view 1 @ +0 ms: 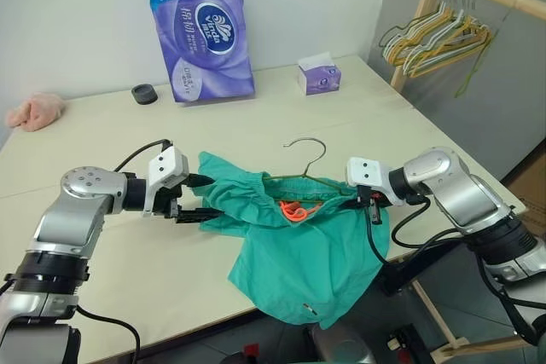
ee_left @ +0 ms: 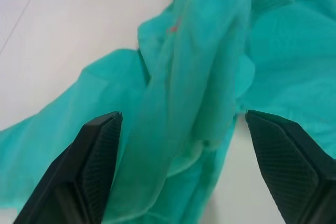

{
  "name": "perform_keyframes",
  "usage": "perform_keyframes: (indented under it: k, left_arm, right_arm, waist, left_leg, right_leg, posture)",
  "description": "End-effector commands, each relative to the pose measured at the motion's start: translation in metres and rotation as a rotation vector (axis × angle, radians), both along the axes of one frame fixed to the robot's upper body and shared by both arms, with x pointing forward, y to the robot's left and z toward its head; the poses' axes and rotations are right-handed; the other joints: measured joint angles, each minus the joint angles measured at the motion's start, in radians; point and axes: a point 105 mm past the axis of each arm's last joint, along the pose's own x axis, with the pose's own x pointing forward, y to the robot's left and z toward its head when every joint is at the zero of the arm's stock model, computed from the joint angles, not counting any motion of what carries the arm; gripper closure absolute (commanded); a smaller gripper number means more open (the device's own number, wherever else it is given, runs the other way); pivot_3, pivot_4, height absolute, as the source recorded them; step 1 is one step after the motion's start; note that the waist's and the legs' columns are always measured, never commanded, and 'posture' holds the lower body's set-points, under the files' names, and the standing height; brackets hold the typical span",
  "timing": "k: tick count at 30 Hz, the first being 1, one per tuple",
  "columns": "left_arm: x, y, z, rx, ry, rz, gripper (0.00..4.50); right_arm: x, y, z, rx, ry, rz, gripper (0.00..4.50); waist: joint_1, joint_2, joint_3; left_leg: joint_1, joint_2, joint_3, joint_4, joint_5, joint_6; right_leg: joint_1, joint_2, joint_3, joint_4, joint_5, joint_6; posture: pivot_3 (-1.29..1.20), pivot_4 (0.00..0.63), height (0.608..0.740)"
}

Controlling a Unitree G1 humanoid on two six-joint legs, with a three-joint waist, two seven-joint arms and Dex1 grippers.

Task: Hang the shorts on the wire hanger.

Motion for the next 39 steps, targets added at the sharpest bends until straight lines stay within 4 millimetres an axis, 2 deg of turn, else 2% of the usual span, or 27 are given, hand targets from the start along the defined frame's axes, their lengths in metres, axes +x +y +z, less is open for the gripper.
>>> perform_keyframes:
  k: [1, 6, 9, 20, 32, 39]
  left_arm:
    - [0.013, -0.002, 0.005, 0.062, -0.089, -0.018, 0.58]
    - [0.022, -0.013, -0.004, 0.058, -0.127, -0.046, 0.58]
    - [0.023, -0.018, -0.005, 0.028, -0.133, -0.057, 1.11]
    - [0.027, -0.013, -0.009, 0.023, -0.162, -0.016, 4.49]
    - [0.025, -0.002, -0.022, 0.072, -0.175, 0.025, 4.49]
    - [0.02, -0.018, -0.026, 0.032, -0.18, -0.003, 4.49]
  right_arm:
    - [-0.002, 0.001, 0.018, 0.019, -0.049, 0.027, 4.5]
    - [-0.006, 0.001, 0.018, 0.019, -0.045, 0.031, 4.5]
    - [-0.007, 0.0, 0.018, 0.018, -0.041, 0.027, 4.5]
    - [-0.015, -0.009, 0.015, 0.025, 0.014, -0.003, 4.5]
    - [-0.036, -0.024, 0.015, 0.027, 0.111, -0.025, 4.5]
    - [-0.035, -0.018, 0.022, 0.091, 0.144, -0.062, 4.5]
  waist:
    - [0.0, 0.0, 0.0]
    - [-0.006, 0.0, 0.0]
    - [-0.009, 0.0, 0.0]
    - [-0.024, 0.0, 0.0]
    - [-0.024, 0.0, 0.0]
    - [-0.024, 0.0, 0.0]
  left_leg:
    - [0.0, 0.0, 0.0, 0.0, 0.0, 0.0]
    - [0.0, 0.0, 0.0, -0.001, 0.0, 0.0]
    - [0.0, 0.0, 0.0, -0.001, 0.0, 0.0]
    - [-0.001, 0.0, 0.0, -0.001, 0.0, 0.0]
    - [-0.001, 0.0, 0.0, -0.001, 0.0, 0.0]
    - [-0.001, 0.0, 0.0, -0.001, 0.0, 0.0]
  right_leg:
    - [0.0, 0.0, 0.0, 0.0, 0.0, 0.0]
    - [0.0, 0.0, 0.0, 0.0, 0.0, 0.0]
    - [-0.001, 0.0, 0.0, 0.0, 0.0, 0.0]
    - [-0.001, 0.0, 0.0, 0.0, 0.0, 0.0]
    - [-0.001, 0.0, 0.0, 0.0, 0.0, 0.0]
    - [-0.001, 0.0, 0.0, 0.0, 0.0, 0.0]
  posture:
    - [-0.39, 0.037, 0.74]
    - [-0.4, 0.041, 0.74]
    - [-0.41, 0.046, 0.74]
    - [-0.4, 0.047, 0.74]
    - [-0.4, 0.05, 0.74]
    - [-0.4, 0.05, 0.74]
